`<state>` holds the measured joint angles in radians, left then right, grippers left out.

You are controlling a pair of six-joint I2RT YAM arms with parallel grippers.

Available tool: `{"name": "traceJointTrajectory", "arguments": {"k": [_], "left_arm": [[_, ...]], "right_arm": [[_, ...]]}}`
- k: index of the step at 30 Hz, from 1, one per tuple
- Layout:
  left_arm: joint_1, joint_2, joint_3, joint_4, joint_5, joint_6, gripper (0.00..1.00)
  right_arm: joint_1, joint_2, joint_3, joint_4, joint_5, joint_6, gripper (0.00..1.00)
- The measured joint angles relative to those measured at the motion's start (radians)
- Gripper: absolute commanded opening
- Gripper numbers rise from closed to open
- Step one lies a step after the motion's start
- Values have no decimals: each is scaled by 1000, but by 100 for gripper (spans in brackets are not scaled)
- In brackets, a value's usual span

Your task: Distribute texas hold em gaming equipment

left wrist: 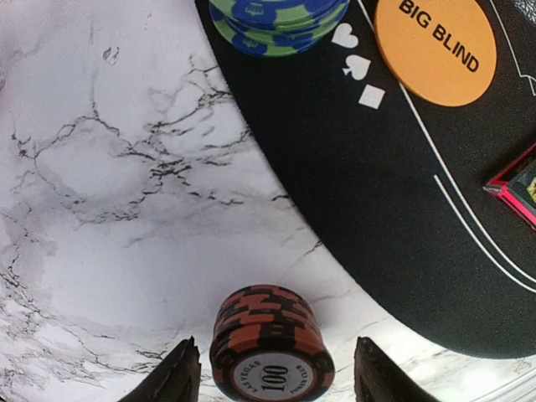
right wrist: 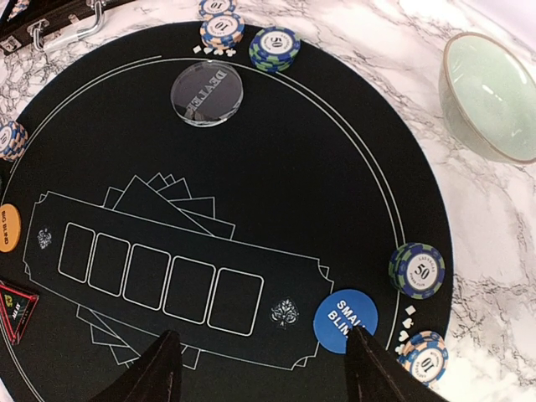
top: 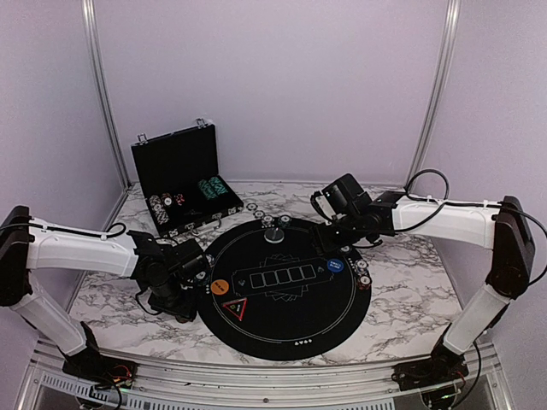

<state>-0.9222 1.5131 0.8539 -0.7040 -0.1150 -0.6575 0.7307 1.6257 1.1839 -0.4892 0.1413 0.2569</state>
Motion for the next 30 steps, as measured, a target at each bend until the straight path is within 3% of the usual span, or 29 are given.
{"name": "traceJointTrajectory", "arguments": {"k": [30], "left_arm": [[0, 3, 0, -3, -18, 16, 41]], "right_arm": [[0, 0, 13, 3, 0, 0, 64]]}}
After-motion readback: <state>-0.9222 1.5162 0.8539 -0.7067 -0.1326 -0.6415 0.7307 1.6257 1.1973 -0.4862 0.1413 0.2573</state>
